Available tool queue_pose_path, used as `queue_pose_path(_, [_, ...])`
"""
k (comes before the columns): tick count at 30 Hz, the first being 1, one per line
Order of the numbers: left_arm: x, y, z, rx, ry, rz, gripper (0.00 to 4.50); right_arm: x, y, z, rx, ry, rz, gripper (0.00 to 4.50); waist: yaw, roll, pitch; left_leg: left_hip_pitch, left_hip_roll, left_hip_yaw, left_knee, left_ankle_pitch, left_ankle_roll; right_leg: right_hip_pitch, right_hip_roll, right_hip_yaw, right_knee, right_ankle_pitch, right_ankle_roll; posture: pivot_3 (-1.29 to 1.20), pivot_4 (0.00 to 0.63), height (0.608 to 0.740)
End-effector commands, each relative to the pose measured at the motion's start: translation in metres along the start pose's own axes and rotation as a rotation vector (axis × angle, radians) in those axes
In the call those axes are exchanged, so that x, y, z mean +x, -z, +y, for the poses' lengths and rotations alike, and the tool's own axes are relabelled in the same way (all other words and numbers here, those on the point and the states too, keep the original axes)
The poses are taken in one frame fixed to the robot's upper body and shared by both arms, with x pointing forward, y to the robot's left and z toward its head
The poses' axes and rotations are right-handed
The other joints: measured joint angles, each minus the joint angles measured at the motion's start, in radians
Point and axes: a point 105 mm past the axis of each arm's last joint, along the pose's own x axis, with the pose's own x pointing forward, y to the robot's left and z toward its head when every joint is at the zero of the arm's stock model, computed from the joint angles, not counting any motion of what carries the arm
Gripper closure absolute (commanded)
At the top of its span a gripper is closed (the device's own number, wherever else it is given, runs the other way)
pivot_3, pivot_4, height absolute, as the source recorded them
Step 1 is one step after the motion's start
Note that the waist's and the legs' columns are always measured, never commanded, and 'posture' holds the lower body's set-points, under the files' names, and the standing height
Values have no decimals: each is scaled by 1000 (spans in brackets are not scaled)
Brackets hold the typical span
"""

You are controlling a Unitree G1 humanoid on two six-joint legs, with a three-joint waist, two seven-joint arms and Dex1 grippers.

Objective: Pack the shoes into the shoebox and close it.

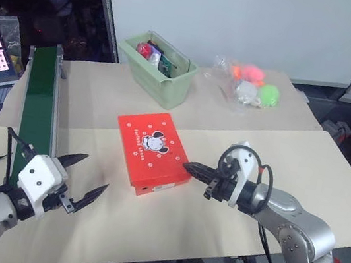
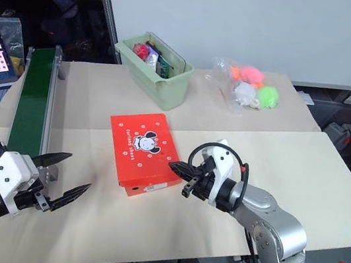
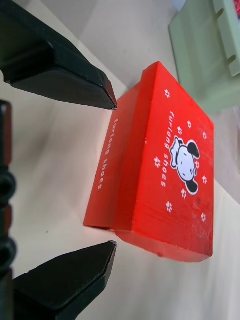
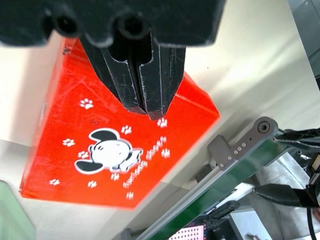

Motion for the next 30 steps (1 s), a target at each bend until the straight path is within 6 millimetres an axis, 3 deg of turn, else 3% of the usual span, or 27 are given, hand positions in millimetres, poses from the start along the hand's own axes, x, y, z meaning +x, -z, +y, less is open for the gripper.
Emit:
queue_pose_path(1, [-1, -11, 0, 32, -11, -33, 0, 17, -7, -12, -14, 62, -15, 4430, 0, 0, 0, 0, 0, 0, 0, 0, 0, 0, 1, 0, 0, 0, 0, 0, 150, 740])
queue_pose_path(4, [1, -11, -3, 29, -7, -36, 0, 44, -6, -20, -25, 119, -3, 4430, -1, 0, 0, 0, 0, 0, 0, -1, -1, -1, 2, 0, 1, 0, -3, 0, 150, 740])
queue_pose_path(10, [7, -12, -5, 22, 8, -45, 0, 84, -4, -5, -65, 69, 14, 4430, 1, 0, 0, -1, 0, 0, 0, -2, -4, -4, 2, 0, 1, 5, -11, 0, 150, 740])
queue_pose_path(14, [11, -13, -5, 23, 15, -50, 0, 100, 15, 2, -101, 17, 109, 4430, 1, 0, 0, -1, 0, -1, 0, -3, -5, -4, 2, 0, 1, 5, -11, 0, 150, 740])
queue_pose_path(19, [15, -13, -3, 28, 19, -51, 0, 103, 30, 0, -137, -11, 204, 4430, 0, 0, 0, -1, 0, -1, 0, -3, -5, -4, 2, 0, 1, 5, -11, 0, 150, 740])
queue_pose_path(24, [17, -15, 0, 37, 18, -54, 0, 94, 45, 10, -157, -88, 312, 4430, 0, 0, 0, 0, 0, -1, 0, -3, -5, -4, 3, 0, 2, 5, -11, 0, 150, 740])
queue_pose_path(30, [20, -16, -1, 37, 22, -63, 0, 93, 39, 6, -143, -61, 294, 4430, -1, 0, 0, 0, 0, -1, 0, -3, -5, -4, 3, 0, 2, 5, -11, 0, 150, 740])
